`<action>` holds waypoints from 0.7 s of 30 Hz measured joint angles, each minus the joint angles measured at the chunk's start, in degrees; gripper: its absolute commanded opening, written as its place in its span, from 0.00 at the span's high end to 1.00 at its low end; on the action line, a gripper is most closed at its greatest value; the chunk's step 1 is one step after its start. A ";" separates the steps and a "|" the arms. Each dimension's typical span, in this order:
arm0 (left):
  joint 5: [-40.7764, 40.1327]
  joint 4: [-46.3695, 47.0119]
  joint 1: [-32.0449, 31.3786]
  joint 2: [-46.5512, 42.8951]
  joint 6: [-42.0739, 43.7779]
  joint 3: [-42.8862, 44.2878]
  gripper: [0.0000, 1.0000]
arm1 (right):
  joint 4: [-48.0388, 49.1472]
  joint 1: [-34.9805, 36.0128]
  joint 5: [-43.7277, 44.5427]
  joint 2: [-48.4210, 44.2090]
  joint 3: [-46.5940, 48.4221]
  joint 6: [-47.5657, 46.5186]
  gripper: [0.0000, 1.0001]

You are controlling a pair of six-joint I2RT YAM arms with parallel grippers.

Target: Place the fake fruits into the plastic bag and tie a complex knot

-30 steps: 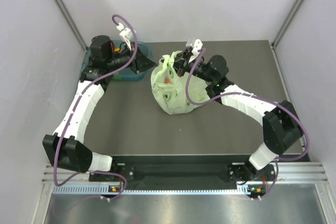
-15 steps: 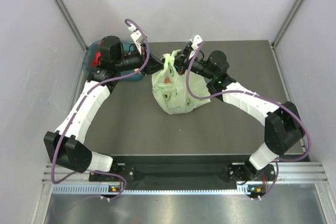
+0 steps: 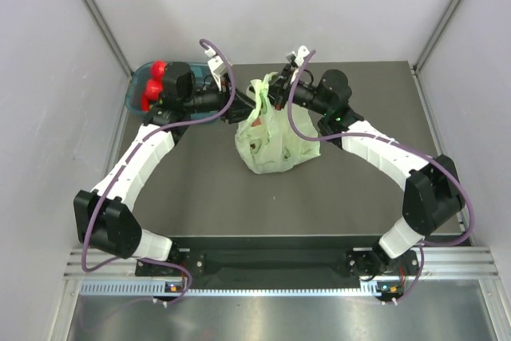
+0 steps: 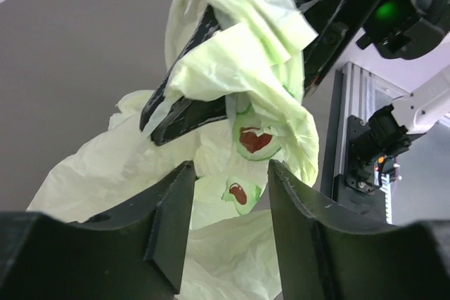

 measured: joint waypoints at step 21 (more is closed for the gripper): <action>-3.17 7.96 -4.31 1.88 -1.84 -0.37 0.31 | -3.37 -0.57 0.94 0.13 1.79 0.57 1.00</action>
